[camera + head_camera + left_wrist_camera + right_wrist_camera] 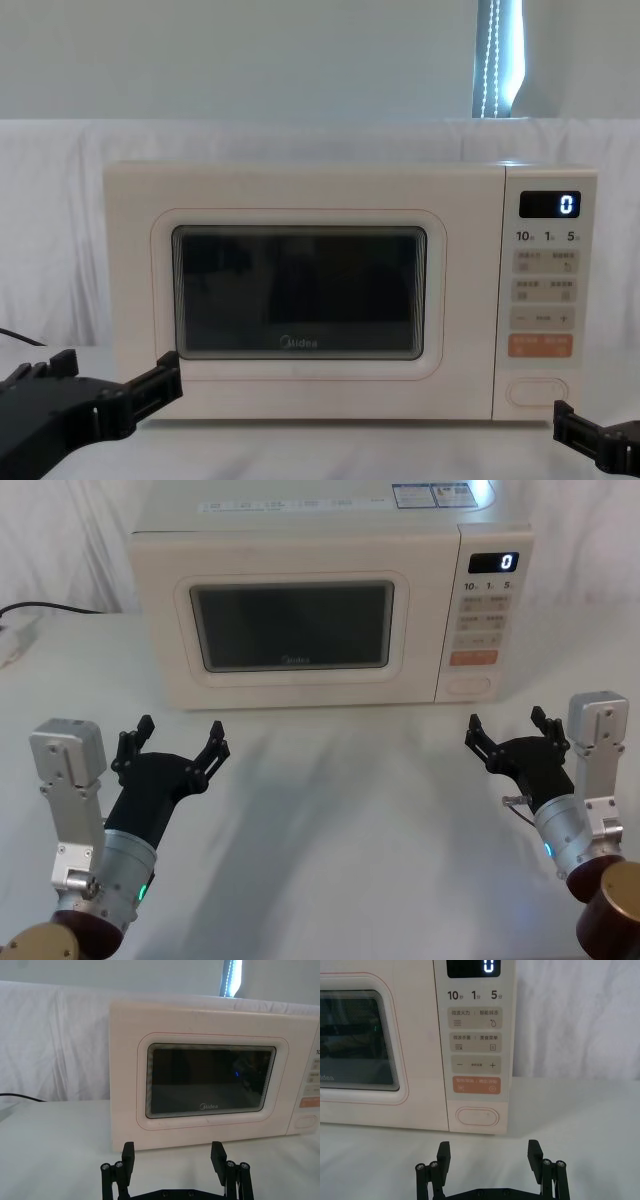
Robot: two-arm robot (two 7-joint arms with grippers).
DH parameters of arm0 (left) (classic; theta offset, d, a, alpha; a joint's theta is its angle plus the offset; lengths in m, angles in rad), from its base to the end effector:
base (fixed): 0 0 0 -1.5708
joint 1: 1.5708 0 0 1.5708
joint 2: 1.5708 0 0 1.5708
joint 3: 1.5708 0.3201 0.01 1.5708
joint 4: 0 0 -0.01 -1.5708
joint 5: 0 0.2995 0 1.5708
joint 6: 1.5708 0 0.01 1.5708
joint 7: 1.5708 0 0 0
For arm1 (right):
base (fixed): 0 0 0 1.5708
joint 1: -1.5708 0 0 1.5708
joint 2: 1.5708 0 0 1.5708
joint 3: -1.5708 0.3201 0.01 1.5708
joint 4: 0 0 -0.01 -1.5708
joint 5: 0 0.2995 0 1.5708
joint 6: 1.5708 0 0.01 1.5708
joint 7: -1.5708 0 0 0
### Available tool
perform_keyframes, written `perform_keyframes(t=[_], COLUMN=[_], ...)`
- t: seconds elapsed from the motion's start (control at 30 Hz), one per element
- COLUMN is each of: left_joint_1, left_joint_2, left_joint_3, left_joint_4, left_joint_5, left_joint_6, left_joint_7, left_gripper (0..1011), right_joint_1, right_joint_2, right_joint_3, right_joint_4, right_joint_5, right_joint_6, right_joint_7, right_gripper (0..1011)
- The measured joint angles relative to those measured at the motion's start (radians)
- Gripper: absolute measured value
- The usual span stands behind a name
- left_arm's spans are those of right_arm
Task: Press the button to open the microwave door with one hand; close the microwave door with the other hand.
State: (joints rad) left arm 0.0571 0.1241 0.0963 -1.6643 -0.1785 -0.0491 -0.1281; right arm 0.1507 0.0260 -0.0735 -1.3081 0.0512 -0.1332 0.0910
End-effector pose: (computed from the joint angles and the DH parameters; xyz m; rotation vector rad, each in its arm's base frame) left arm 0.2998 0.0069 -0.3198 -0.1020 -0.0106 1.3356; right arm 0.3637 0.0118 -0.3587 0.0255 -0.0041 -1.4169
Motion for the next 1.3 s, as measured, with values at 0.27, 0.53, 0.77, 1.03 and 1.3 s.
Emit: perform_keyframes(t=[0.27,0.53,0.77,1.03,1.3], left_joint_1=[0.000,0.000,0.000,0.000,0.000], left_joint_2=[0.000,0.000,0.000,0.000,0.000], left_joint_3=[0.000,0.000,0.000,0.000,0.000], left_joint_4=[0.000,0.000,0.000,0.000,0.000], left_joint_5=[0.000,0.000,0.000,0.000,0.000], left_joint_6=[0.000,0.000,0.000,0.000,0.000], left_joint_7=[0.000,0.000,0.000,0.000,0.000], left_gripper=[1001,1001,1001,1001,1001], right_joint_1=[0.000,0.000,0.000,0.000,0.000], right_joint_2=[0.000,0.000,0.000,0.000,0.000], right_joint_3=[0.000,0.000,0.000,0.000,0.000], right_joint_4=[0.000,0.000,0.000,0.000,0.000], right_joint_5=[0.000,0.000,0.000,0.000,0.000], right_joint_6=[0.000,0.000,0.000,0.000,0.000], right_joint_7=[0.000,0.000,0.000,0.000,0.000], right_gripper=[1002,1002,1002,1002,1002])
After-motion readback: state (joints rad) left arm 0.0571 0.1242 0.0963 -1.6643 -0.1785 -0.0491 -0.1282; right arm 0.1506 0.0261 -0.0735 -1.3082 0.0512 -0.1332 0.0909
